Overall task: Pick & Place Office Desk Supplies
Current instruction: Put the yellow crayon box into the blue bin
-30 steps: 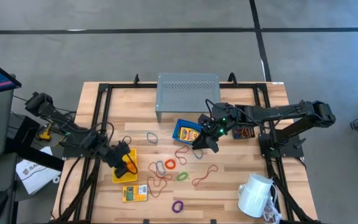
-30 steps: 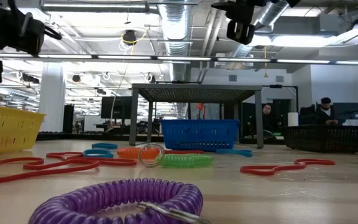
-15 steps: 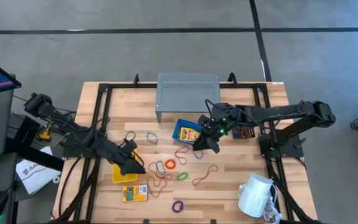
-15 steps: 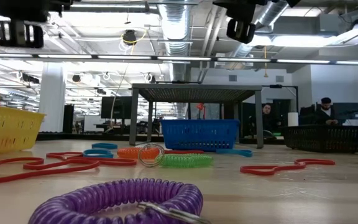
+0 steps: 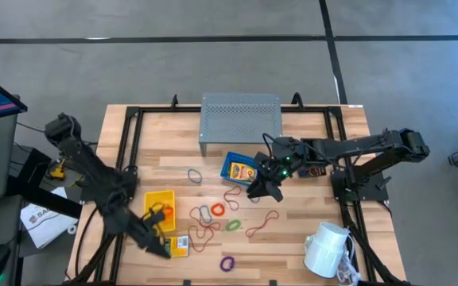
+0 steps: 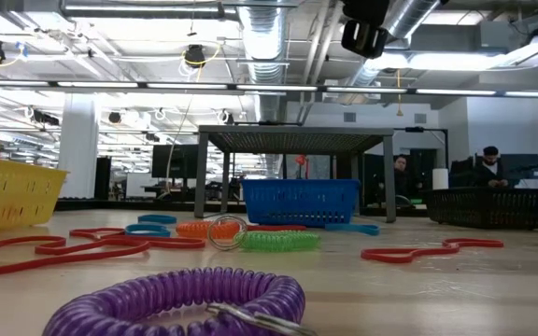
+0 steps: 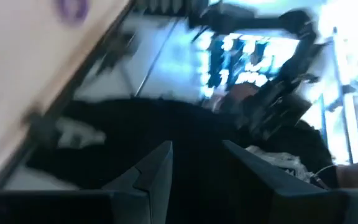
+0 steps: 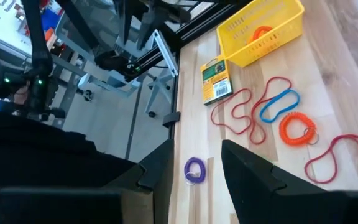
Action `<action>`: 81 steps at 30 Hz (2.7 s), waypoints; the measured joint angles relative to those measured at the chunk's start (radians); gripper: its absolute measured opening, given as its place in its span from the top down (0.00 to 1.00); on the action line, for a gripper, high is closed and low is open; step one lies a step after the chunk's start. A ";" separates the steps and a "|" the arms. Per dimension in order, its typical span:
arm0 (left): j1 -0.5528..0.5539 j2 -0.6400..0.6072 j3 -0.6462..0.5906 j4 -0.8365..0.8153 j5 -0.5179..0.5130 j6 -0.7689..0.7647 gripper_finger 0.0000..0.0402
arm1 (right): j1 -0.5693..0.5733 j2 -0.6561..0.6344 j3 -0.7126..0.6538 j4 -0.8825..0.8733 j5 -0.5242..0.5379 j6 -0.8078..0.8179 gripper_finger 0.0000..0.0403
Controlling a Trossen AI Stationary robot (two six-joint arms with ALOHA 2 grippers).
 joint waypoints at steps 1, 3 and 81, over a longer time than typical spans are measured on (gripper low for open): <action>-0.027 0.029 0.009 -0.001 -0.002 -0.034 0.68 | 0.004 0.000 0.000 0.000 0.000 0.001 0.67; -0.076 0.083 0.024 -0.001 -0.007 -0.094 0.69 | 0.012 0.000 0.000 0.000 0.000 0.003 0.67; -0.343 0.323 -0.041 -0.390 -0.413 -0.511 0.88 | 0.078 0.000 0.000 0.172 -0.001 0.131 0.67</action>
